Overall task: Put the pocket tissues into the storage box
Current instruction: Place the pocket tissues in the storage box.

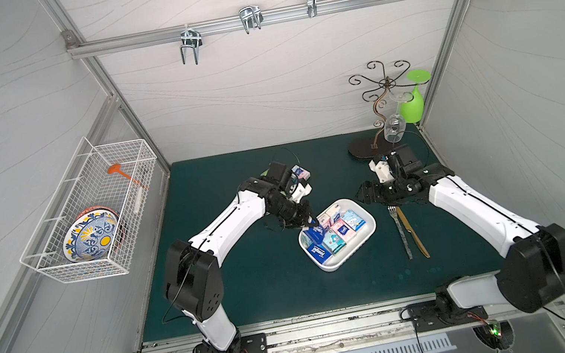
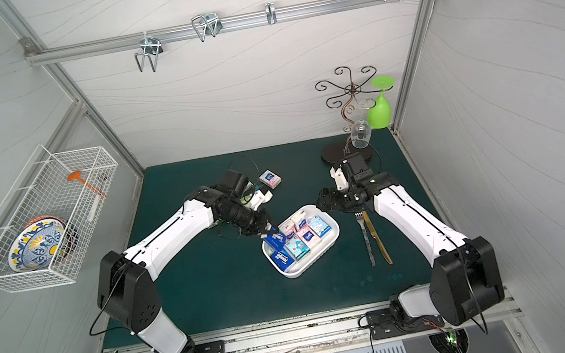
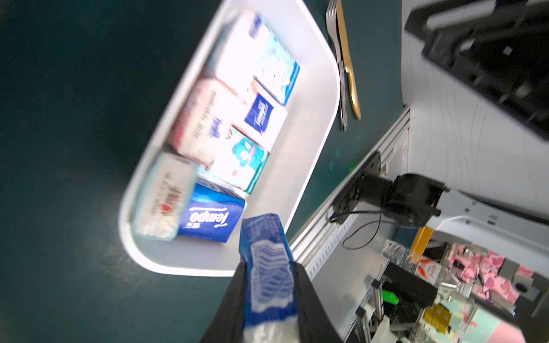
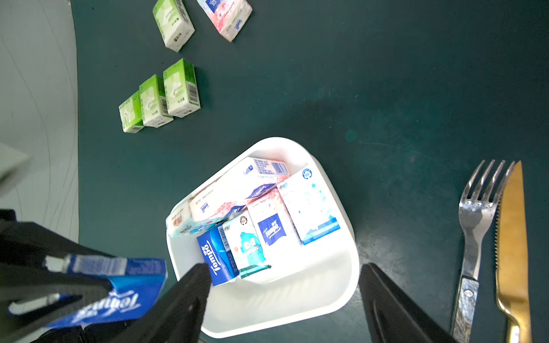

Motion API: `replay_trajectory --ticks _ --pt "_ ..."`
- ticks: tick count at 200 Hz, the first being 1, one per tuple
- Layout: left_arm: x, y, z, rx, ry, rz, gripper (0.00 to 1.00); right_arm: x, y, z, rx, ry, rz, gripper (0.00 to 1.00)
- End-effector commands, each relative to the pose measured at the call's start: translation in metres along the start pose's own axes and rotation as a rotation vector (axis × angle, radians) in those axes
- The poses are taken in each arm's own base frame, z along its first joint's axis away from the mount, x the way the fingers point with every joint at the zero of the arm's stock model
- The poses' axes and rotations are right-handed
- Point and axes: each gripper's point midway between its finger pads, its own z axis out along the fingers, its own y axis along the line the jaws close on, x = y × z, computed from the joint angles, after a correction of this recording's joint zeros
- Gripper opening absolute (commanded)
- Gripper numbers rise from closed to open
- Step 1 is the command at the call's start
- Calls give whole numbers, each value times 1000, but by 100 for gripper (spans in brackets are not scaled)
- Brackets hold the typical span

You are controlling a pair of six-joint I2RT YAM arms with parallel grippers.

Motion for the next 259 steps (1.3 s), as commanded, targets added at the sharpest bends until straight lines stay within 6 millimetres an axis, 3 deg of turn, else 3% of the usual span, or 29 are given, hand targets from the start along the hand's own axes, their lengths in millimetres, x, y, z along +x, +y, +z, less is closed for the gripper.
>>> replay_trajectory --ticks 1,24,67,96,164,232,259 --pt "16 -14 8 -45 27 158 16 13 2 -6 -1 30 11 84" --pt "26 -12 26 -88 61 207 17 16 1 -6 -1 39 15 84" --pt "15 -1 44 -117 70 208 17 15 2 -4 -4 45 13 84" --pt "7 4 48 -170 52 225 14 12 2 -4 -3 41 10 84" --pt "3 -15 64 -186 -3 330 15 17 1 4 -11 57 17 84" --pt "21 -3 81 -178 66 336 16 25 -5 7 1 66 21 84" --pt "15 8 78 -202 56 315 17 26 -6 7 5 66 24 84"
